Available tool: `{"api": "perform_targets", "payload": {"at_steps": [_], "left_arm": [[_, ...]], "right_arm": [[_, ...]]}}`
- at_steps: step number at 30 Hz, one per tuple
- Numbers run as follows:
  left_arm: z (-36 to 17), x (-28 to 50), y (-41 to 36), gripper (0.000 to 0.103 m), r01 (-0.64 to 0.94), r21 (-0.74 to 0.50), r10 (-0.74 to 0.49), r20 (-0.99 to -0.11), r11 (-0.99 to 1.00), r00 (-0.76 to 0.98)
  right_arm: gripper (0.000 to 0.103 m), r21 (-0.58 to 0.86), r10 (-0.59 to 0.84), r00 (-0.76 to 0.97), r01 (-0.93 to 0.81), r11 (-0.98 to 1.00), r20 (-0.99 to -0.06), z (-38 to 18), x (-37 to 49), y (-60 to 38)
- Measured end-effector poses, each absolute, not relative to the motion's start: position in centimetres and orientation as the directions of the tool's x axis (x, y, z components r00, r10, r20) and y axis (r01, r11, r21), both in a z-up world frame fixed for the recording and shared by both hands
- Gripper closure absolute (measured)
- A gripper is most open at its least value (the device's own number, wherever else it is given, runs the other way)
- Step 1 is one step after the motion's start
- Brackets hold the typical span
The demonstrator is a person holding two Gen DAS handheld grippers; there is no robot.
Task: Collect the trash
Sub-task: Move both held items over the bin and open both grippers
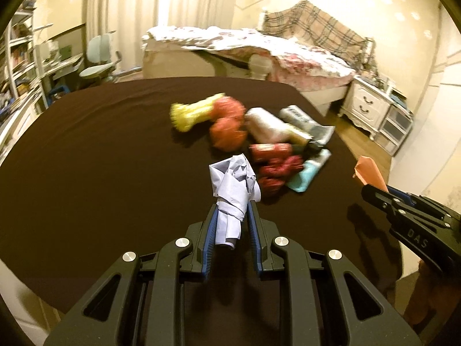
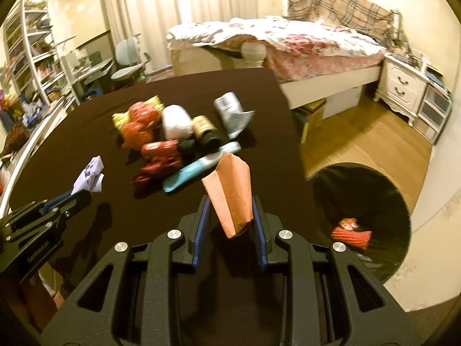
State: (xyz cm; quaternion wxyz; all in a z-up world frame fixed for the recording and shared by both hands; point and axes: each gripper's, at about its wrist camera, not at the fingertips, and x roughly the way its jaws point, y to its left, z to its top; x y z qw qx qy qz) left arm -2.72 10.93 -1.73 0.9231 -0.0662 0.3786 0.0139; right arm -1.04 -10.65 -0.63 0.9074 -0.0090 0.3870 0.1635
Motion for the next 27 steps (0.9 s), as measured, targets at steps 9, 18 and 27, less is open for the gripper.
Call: {"api": "perform_targets", "payload": {"at_steps": [9,18,27], "left_arm": [[-0.6,-0.4,4.5,0.08,0.069,-0.108,-0.124,-0.669,0.992,0.733],[-0.6,2.4,-1.5,0.08,0.181,-0.108,-0.207,-0.659,0.977,0.723],[-1.4,4.8,-5.6,0.08,0.238,-0.083,-0.231,-0.665,0.968,0.71]], "right_arm": [[0.076,0.117,0.203,0.7,-0.169,0.979,-0.685,-0.2,-0.1,-16.6],[0.076,0.123,0.114,0.721,-0.04,0.992,-0.684,-1.2,1.1,-22.3],[0.076,0.138,0.072,0.714,0.035,0.99,-0.697,-2.8,2.2,-25.7]]}}
